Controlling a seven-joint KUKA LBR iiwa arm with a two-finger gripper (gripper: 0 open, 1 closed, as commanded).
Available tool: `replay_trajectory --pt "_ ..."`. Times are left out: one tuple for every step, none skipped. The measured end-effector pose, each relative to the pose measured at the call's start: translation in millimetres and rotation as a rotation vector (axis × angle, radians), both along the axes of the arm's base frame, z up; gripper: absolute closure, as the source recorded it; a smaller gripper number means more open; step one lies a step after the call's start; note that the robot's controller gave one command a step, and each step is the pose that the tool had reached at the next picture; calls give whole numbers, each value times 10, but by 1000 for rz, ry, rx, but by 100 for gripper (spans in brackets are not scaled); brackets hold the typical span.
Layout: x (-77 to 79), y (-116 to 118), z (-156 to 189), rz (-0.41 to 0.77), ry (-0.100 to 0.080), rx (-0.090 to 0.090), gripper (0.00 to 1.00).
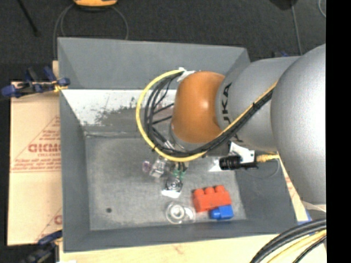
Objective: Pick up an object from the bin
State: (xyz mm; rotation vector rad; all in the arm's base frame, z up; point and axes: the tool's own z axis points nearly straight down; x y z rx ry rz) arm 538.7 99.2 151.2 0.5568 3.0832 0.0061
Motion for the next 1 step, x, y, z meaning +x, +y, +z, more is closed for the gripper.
replay_trajectory --pt "10 -4 27 2 5 -1 100"
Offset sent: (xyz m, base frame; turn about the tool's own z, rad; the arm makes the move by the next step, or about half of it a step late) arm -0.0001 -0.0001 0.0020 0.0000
